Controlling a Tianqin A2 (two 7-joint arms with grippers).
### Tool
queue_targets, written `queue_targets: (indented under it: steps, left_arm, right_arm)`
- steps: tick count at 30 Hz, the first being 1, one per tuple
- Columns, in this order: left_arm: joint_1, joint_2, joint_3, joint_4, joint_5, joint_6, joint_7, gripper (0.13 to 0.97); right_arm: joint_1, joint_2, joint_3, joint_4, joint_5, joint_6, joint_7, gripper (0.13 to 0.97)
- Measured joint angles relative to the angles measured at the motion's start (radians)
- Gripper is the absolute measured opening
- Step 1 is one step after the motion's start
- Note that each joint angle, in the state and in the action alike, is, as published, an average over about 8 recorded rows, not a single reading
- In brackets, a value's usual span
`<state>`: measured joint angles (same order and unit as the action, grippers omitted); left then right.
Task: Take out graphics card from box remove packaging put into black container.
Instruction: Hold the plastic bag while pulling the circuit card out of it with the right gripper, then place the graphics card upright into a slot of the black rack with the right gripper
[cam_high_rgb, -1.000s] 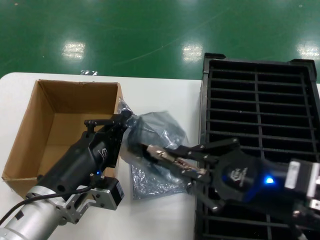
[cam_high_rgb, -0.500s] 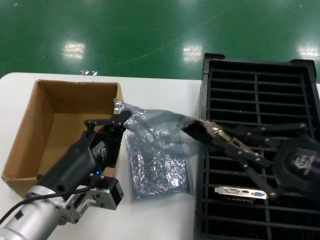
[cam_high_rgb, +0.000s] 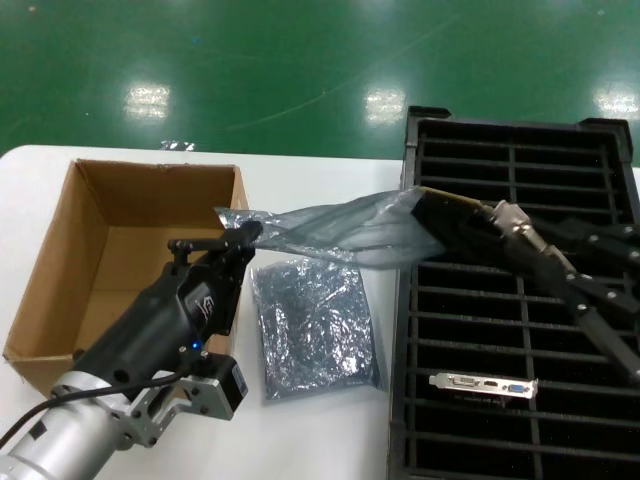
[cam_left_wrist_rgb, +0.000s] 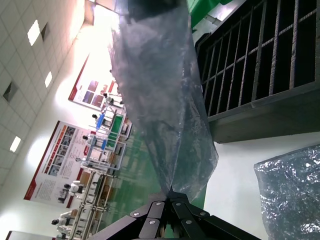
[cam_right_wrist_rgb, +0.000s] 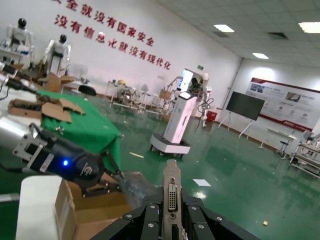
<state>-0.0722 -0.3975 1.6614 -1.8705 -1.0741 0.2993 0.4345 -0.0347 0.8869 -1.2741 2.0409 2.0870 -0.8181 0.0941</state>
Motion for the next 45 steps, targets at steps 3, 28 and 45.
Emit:
queue_targets:
  steps: [3,28,45]
  left_arm:
    - [0.0,0.0,0.0,0.0,0.0,0.0,0.0,0.139]
    - [0.0,0.0,0.0,0.0,0.0,0.0,0.0,0.139]
    - [0.0,0.0,0.0,0.0,0.0,0.0,0.0,0.139]
  right_arm:
    - [-0.026,-0.003,0.043,0.006,0.019,-0.01,0.009,0.193]
    - [0.048,-0.065,-0.106,-0.087,-0.108,0.142,0.013,0.193]
    - [0.1,-0.04,-0.172,-0.077,-0.168,0.152,0.065,0.193]
